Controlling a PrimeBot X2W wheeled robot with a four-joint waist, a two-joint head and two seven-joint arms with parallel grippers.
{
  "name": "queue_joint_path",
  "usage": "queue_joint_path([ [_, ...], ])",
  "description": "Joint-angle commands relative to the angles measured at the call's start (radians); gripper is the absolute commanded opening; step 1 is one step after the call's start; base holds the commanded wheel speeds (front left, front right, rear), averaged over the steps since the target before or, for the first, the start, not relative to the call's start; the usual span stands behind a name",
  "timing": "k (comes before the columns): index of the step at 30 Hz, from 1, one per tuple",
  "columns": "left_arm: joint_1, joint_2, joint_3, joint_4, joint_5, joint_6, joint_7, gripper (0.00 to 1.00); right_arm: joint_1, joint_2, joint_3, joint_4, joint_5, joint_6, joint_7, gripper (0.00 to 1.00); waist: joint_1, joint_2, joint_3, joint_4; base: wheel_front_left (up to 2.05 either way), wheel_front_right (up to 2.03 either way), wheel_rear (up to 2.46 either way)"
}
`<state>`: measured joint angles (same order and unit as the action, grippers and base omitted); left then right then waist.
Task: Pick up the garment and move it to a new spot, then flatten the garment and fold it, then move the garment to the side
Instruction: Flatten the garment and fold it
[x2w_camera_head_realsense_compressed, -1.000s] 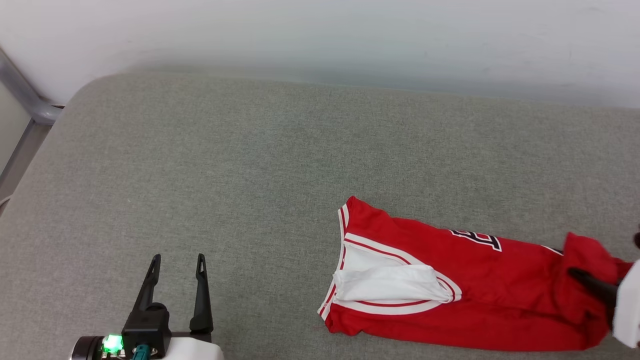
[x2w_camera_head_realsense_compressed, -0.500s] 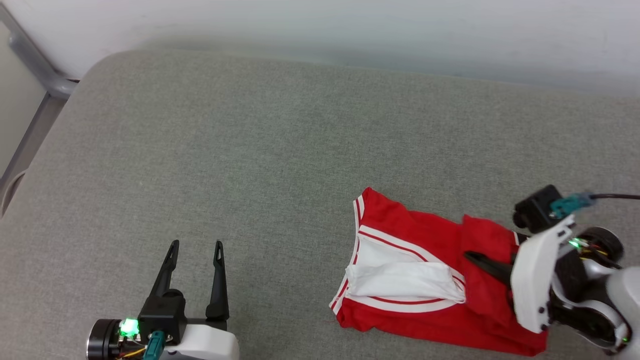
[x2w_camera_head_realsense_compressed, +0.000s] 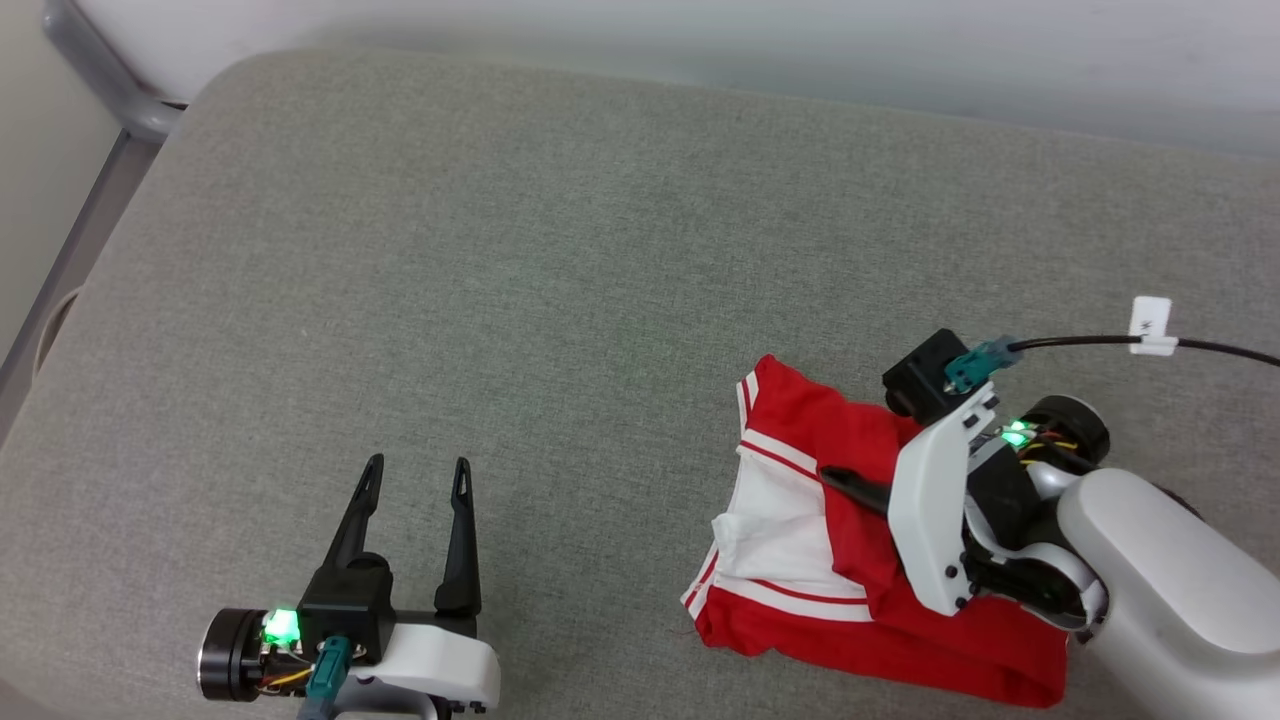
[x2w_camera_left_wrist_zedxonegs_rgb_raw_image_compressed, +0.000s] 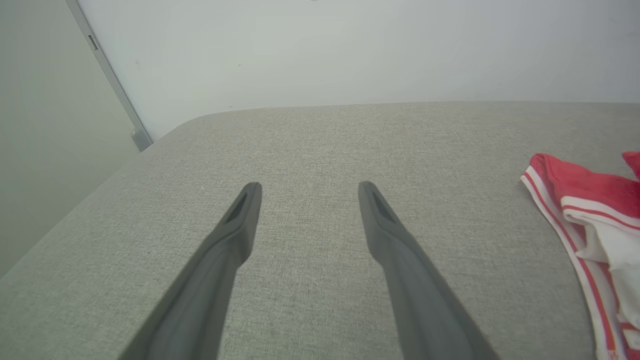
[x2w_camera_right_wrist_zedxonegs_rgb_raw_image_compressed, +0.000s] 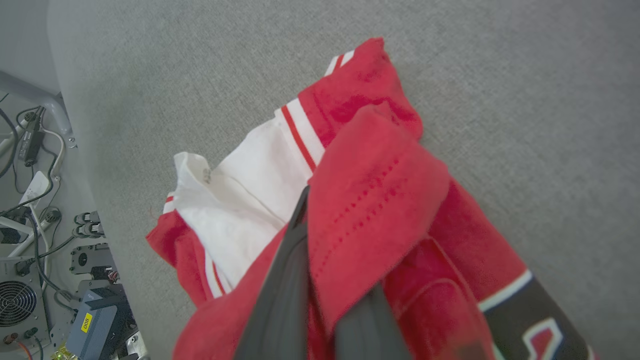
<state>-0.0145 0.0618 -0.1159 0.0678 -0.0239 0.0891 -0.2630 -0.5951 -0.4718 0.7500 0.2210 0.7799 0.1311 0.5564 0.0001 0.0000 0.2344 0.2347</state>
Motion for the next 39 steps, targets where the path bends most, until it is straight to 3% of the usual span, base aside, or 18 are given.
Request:
queue_joint_path([
  [1, -0.019, 0.000, 0.000, 0.002, -0.005, 0.001, -0.002, 1.00, -0.015, 0.011, 0.016, 0.024, -0.002, -0.001, -0.008, 0.00, -0.0001, 0.0000, 0.007, 0.008, 0.00, 0.00, 0.00],
  [7, -0.024, -0.004, 0.002, 0.009, -0.005, 0.004, -0.002, 1.00, -0.032, 0.016, 0.089, 0.141, 0.000, -0.001, -0.045, 0.00, -0.0001, 0.0000, 0.012, 0.012, 0.00, 0.00, 0.00],
  [8, -0.021, -0.004, 0.004, 0.012, -0.005, 0.005, -0.002, 1.00, -0.031, 0.014, 0.095, 0.150, 0.004, -0.001, -0.057, 0.23, -0.0001, 0.0000, 0.008, 0.010, 0.00, 0.00, 0.00],
  [10, -0.010, -0.005, 0.010, 0.015, -0.003, 0.006, -0.002, 1.00, -0.030, 0.002, 0.097, 0.151, 0.008, -0.001, -0.103, 1.00, -0.0001, 0.0000, -0.005, 0.003, 0.00, 0.00, 0.00],
  [21, 0.032, 0.009, 0.034, 0.013, 0.007, -0.002, -0.002, 1.00, 0.057, -0.099, -0.014, 0.020, -0.052, -0.001, -0.389, 1.00, -0.0001, 0.0000, -0.076, -0.075, 0.00, 0.00, 0.00],
  [25, 0.045, 0.015, 0.045, 0.008, 0.007, -0.005, -0.002, 1.00, 0.134, -0.100, -0.174, -0.013, -0.177, -0.001, -0.522, 1.00, -0.0001, 0.0000, -0.102, -0.121, 0.00, 0.00, 0.00],
  [26, 0.045, 0.015, 0.045, 0.008, 0.007, -0.005, -0.002, 1.00, 0.134, -0.100, -0.174, -0.013, -0.177, -0.001, -0.522, 1.00, -0.0001, 0.0000, -0.102, -0.121, 0.00, 0.00, 0.00],
  [30, 0.053, 0.022, 0.054, 0.004, 0.007, -0.006, -0.002, 1.00, 0.209, -0.058, -0.333, -0.029, -0.338, -0.001, -0.622, 1.00, -0.0001, 0.0000, -0.120, -0.152, 0.00, 0.00, 0.00],
  [35, 0.069, 0.027, 0.060, 0.000, 0.005, -0.012, -0.002, 1.00, 0.341, 0.078, -0.537, -0.070, -0.499, -0.001, -0.710, 1.00, -0.0001, 0.0000, -0.140, -0.182, 0.00, 0.00, 0.00],
  [39, 0.074, 0.028, 0.057, -0.003, 0.010, -0.017, -0.002, 1.00, 0.446, 0.188, -0.644, -0.120, -0.589, -0.001, -0.760, 1.00, -0.0001, 0.0000, -0.155, -0.197, 0.00, 0.00, 0.00],
])
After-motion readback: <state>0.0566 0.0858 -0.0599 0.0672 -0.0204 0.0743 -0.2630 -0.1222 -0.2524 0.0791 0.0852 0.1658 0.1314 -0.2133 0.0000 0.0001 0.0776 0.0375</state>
